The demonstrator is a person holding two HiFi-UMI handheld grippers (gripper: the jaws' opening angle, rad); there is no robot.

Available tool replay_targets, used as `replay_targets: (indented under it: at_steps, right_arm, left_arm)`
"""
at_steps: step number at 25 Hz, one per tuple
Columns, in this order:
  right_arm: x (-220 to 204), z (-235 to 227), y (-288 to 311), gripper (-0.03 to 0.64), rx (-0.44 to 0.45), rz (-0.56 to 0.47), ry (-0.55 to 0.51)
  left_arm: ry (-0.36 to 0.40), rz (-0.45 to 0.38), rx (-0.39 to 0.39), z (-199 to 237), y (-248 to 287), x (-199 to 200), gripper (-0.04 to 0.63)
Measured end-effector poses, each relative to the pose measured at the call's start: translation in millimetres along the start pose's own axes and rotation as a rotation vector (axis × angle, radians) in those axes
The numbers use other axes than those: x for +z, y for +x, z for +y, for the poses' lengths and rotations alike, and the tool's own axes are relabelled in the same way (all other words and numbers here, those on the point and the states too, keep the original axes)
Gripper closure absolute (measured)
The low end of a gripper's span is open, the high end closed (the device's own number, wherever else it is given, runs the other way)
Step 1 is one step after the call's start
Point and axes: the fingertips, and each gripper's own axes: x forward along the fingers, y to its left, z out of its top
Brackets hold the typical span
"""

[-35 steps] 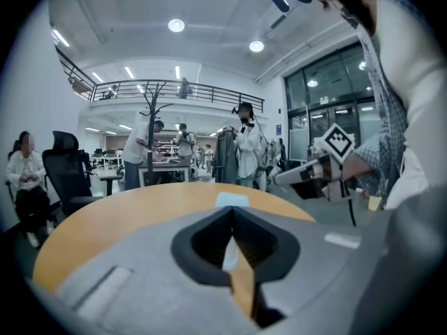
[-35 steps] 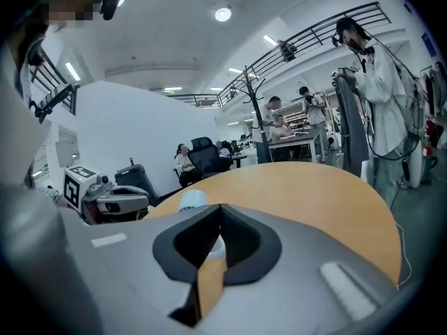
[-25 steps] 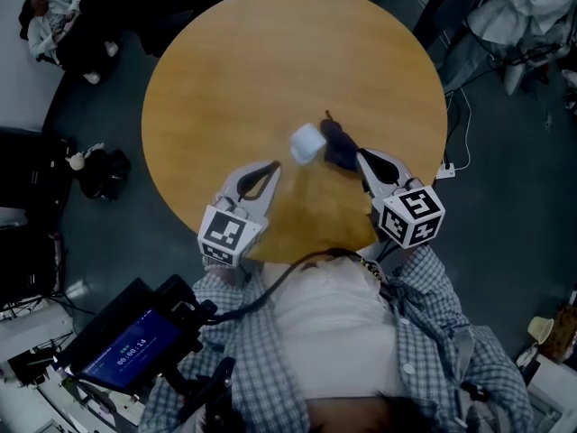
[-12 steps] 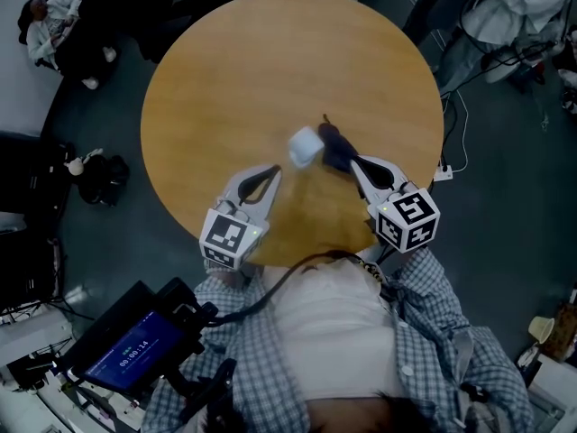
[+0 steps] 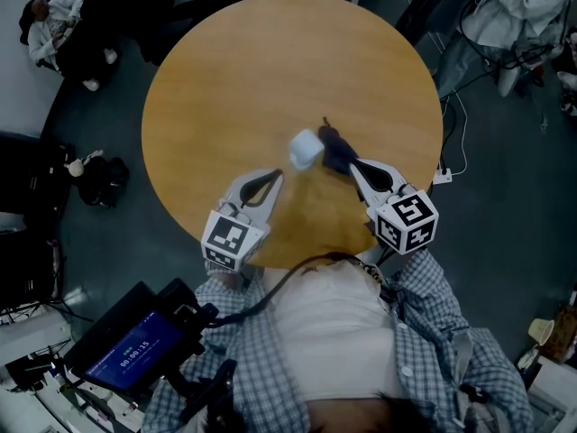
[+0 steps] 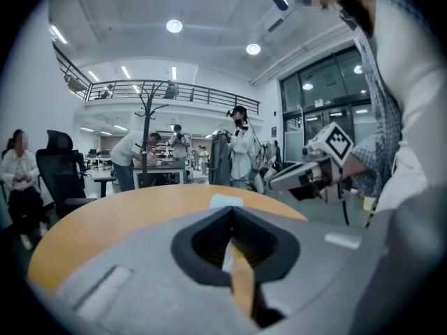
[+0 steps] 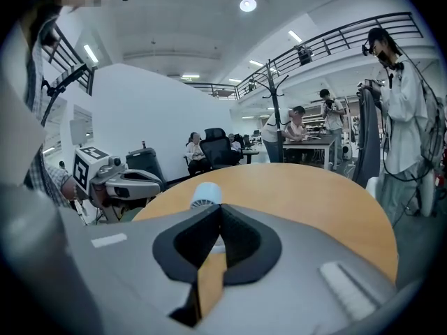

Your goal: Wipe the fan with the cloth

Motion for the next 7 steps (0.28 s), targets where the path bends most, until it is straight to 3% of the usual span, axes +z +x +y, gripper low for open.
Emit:
replay_targets:
  at_steps: [7]
  right_arm:
    - [-4.2,-1.8,-0.3,0.614,-0.006,0.016,0.007]
  left_arm:
    - [0.010,0.007,-0.003,-1.6,1.9,-6.5,0.595]
